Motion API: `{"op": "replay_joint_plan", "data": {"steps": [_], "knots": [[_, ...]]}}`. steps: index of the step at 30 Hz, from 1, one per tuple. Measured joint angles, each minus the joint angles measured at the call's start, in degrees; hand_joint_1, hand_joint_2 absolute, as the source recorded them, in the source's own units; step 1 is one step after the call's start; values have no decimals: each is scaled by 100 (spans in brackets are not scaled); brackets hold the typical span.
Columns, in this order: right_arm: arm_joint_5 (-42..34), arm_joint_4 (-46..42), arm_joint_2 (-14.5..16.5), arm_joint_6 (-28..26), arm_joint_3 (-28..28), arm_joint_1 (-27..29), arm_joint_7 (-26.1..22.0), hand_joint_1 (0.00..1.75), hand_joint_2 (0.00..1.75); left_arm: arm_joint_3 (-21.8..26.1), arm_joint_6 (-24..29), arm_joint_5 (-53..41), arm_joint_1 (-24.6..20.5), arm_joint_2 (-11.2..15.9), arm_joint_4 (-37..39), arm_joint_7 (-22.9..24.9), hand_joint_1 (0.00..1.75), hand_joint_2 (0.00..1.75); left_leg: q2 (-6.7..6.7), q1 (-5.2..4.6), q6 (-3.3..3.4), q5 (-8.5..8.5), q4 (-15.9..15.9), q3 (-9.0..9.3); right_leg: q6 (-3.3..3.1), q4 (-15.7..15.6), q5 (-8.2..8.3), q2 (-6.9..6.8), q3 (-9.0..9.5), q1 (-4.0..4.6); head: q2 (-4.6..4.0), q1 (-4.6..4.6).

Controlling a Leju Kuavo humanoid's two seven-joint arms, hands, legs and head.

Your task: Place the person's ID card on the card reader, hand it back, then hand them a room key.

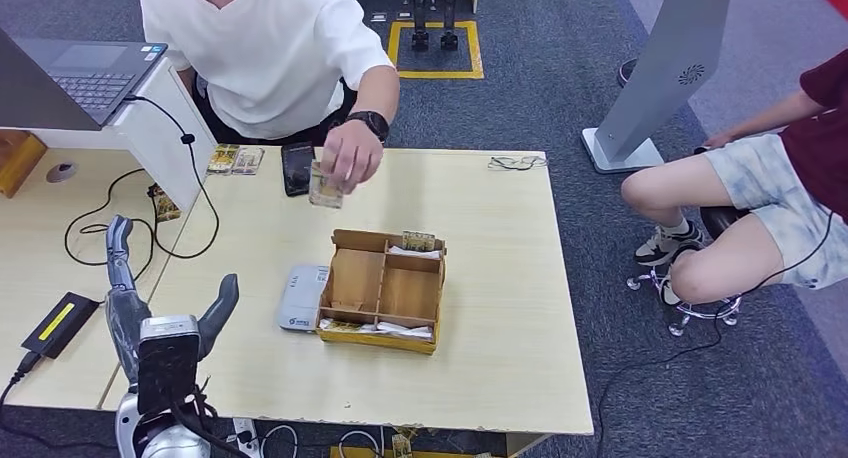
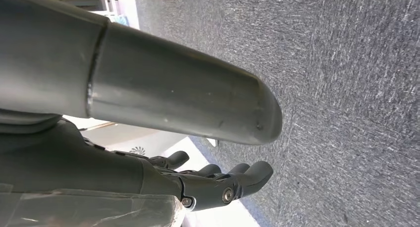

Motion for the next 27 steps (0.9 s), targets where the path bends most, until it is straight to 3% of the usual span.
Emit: {"op": "replay_joint_plan", "data": {"steps": [17,27], "knots": [[0,69,-4,-64,-1,-40,-86,0,0,300,-203,-203,-306,-10,8,192,0,175,0,0,0,0,0,0,0,0,0,0,-1,0,0,0],[0,228,-67,-125,3,-105,-127,0,0,660,-188,178,-600,-56,104,223,0,175,0,0,0,0,0,0,0,0,1,1,0,0,0,0]]}}
